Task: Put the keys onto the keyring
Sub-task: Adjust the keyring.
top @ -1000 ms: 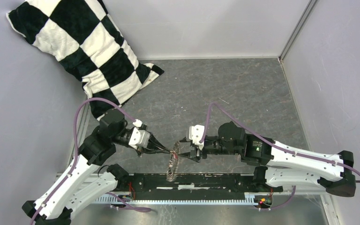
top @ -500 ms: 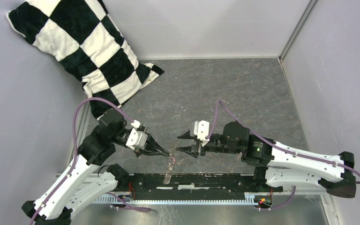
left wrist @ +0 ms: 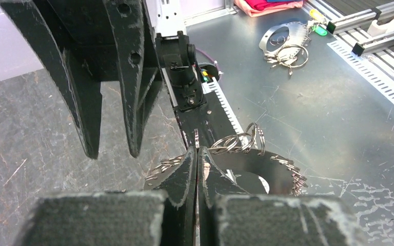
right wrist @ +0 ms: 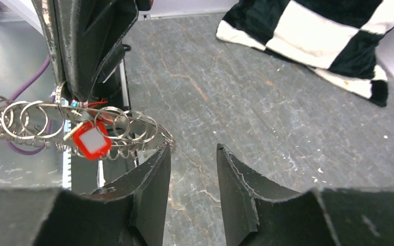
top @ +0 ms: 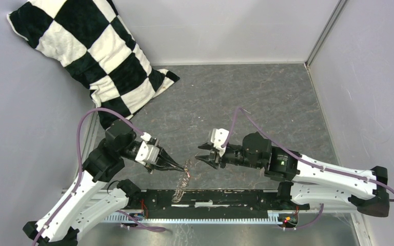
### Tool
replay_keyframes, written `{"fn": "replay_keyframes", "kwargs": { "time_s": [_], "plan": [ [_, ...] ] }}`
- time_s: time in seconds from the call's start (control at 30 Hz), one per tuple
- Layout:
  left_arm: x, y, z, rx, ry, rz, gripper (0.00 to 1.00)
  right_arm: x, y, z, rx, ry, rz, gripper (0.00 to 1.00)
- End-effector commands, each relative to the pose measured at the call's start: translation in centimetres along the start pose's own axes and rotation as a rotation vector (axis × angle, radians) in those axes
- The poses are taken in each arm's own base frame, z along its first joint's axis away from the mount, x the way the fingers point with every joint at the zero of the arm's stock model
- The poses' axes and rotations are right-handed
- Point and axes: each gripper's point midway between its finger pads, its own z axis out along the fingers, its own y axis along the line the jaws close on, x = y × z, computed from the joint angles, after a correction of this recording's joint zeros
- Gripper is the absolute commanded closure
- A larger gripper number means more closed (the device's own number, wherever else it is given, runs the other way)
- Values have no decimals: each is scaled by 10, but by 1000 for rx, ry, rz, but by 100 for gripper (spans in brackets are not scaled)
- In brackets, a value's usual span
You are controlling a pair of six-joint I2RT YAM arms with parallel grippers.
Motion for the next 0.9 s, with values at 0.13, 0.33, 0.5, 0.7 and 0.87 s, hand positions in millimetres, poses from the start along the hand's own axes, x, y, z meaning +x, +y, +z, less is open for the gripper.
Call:
{"fn": "replay_keyframes", "kwargs": {
  "time_s": [0.13,0.33,0.5,0.7,0.87],
  "plan": [
    [-34,3,-1,-11,-66,82,98,-57,2,-36,-30,-211,-53,66],
    [-26,14,-3,-57,-36,177,98,-71,32,-29,-197,-273,-55,58],
    [-14,30,-14,-120,79,563,98,-61,28,-25,-169,-238,-91,54],
    [-25,41,-21,-143,129,916,98,-67,-2,-41,-3,-271,-129,51],
    [-35,35,-21,-132,108,969,98,-70,1,-44,-13,-306,-140,54]
  ]
}}
